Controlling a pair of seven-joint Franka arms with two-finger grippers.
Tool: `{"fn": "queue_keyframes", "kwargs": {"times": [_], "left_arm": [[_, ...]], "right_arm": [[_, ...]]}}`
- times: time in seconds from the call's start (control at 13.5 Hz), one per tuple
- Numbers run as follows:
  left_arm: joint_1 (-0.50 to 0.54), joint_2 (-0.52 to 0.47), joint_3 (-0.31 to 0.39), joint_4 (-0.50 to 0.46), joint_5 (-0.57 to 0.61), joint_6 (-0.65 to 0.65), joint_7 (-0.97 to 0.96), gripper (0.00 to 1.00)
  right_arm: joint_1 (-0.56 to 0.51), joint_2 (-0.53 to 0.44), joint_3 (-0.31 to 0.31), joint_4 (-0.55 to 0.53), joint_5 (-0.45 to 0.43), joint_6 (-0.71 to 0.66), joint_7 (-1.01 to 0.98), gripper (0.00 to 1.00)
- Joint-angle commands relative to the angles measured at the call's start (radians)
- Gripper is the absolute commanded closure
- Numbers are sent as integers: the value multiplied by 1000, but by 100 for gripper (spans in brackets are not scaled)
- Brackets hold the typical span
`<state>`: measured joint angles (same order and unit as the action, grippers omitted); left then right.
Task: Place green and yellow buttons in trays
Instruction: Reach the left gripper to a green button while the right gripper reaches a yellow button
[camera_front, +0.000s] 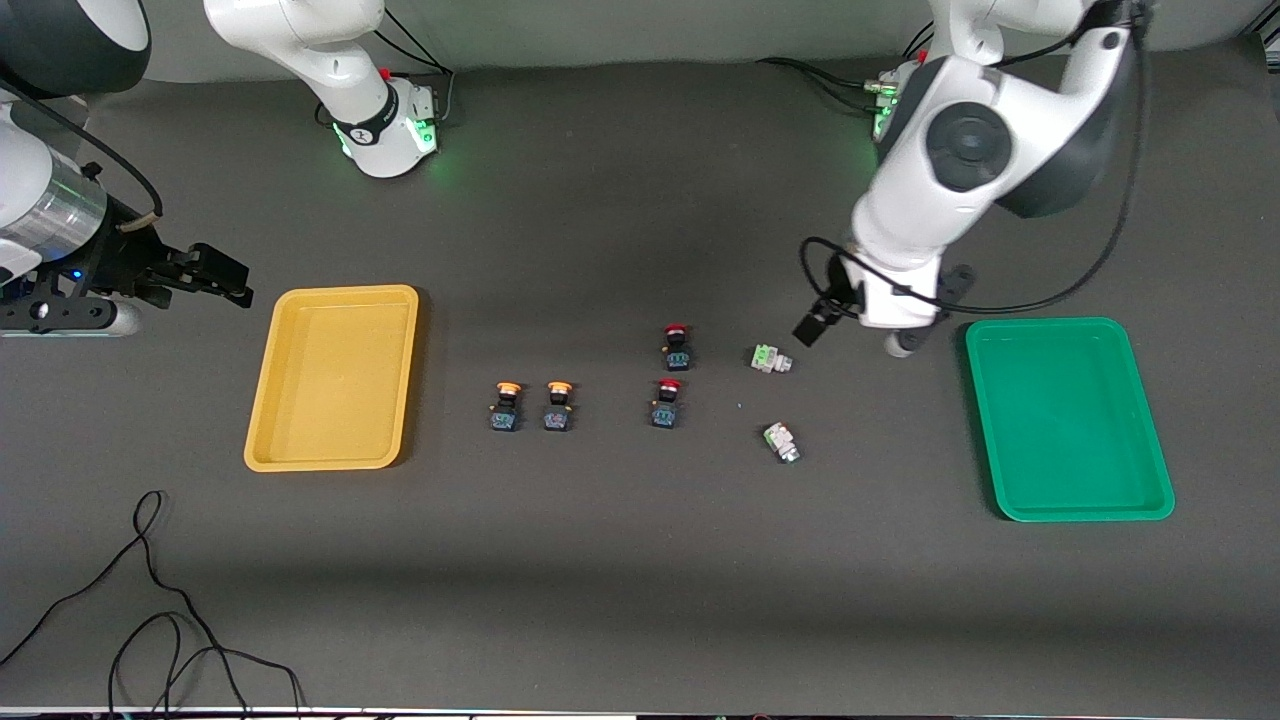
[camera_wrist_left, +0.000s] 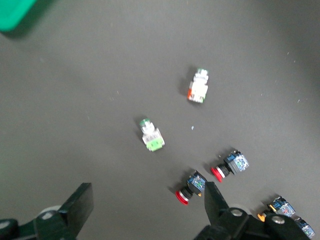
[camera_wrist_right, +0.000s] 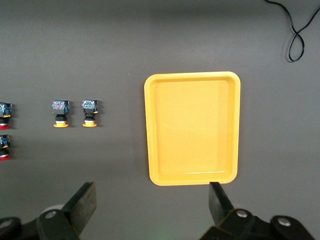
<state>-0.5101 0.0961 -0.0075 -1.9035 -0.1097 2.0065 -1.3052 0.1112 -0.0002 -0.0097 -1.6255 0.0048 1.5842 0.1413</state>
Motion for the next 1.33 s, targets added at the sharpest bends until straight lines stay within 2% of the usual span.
{"fn": "queue_keyframes", "kwargs": {"times": [0.0,0.22,0.44,0.74,0.89,1.11,1.26], "left_arm": [[-34,31,18,-9,8,44,-58,1],[-53,94,18,-14,11,72,-89,2],[-48,172,20,-61,12,174,-91,2],[-44,247,20,-121,12,314,-89,2],[-45,289,20,-123,12,336,-91,2],[-45,341,20,-126,10,396,-91,2],[-47,361,20,-124,10,413,-92,2]], "right_arm": [[15,-1,-1,-4,38,11,30,0],[51,11,5,-5,57,33,108,0],[126,54,7,-5,57,71,245,0],[203,150,5,-10,81,134,290,0],[226,204,5,-17,83,171,290,0],[226,253,5,-101,144,287,290,0],[229,279,5,-175,144,385,284,0]]}}
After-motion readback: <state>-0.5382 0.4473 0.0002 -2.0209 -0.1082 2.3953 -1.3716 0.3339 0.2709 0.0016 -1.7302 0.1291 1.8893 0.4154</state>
